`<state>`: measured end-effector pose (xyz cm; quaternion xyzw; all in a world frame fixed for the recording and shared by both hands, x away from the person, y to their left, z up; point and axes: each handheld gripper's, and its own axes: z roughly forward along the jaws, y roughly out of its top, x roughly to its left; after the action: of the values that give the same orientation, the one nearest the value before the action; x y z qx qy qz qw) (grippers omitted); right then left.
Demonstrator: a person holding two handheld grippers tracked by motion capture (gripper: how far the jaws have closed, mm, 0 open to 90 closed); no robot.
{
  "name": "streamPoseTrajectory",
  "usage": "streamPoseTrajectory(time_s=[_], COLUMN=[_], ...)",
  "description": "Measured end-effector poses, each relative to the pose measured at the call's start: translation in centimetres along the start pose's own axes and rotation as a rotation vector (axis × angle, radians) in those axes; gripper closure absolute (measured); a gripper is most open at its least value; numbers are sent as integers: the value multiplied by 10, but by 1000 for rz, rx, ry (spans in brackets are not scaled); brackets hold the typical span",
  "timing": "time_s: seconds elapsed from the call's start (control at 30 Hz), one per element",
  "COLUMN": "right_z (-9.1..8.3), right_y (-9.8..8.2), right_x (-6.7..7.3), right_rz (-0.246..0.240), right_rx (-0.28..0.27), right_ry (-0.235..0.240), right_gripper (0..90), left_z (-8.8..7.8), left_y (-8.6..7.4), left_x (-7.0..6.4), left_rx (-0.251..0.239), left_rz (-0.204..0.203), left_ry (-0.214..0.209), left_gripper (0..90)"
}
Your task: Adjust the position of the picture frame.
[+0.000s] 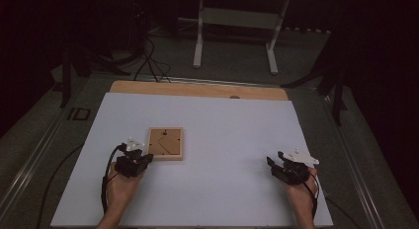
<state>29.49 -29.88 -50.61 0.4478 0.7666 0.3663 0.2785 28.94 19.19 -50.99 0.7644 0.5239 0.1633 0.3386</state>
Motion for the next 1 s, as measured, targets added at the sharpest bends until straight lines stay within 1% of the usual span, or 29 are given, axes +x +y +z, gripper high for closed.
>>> streamPoseTrajectory(time_s=[0.1,0.23,0.27,0.33,0.4,0.43,0.47,0.5,0.53,0.6,0.63,0.7,0.8,0.9,1.0], right_z=[0,1,1,0,1,1,1,1,1,0,1,1,1,1,1], right_y=[0,0,0,0,0,0,0,0,0,0,0,0,0,0,0], right_x=[0,0,0,0,0,0,0,0,0,0,0,0,0,0,0], right_rz=[-2,-2,-2,-2,-3,-3,-3,-3,-2,-2,-2,-3,-4,-5,-4], right_rx=[1,1,1,1,1,1,1,1,1,1,1,1,2,2,2], right_ry=[1,0,1,1,1,1,1,2,2,2,2,3,3,4,4], right_gripper=[492,492,492,492,492,492,492,491,491,490,490,490,490,490,489], left_z=[2,4,3,3,1,1,1,0,-2,-2,-1,0,5,8,16], left_y=[2,3,4,4,6,6,6,7,10,12,13,15,19,22,24], left_x=[7,13,12,10,6,6,6,5,5,7,8,12,18,21,25], left_rx=[-13,-26,-27,-33,-50,-50,-50,-71,-85,-99,-102,-119,-101,-90,-63], left_rz=[-18,-44,-42,-32,-23,-23,-23,-15,-6,1,-2,-9,-6,-5,-17], left_ry=[24,36,34,36,39,39,39,32,34,43,54,54,64,62,63], left_gripper=[897,893,881,826,794,769,769,731,714,672,658,643,617,607,610])
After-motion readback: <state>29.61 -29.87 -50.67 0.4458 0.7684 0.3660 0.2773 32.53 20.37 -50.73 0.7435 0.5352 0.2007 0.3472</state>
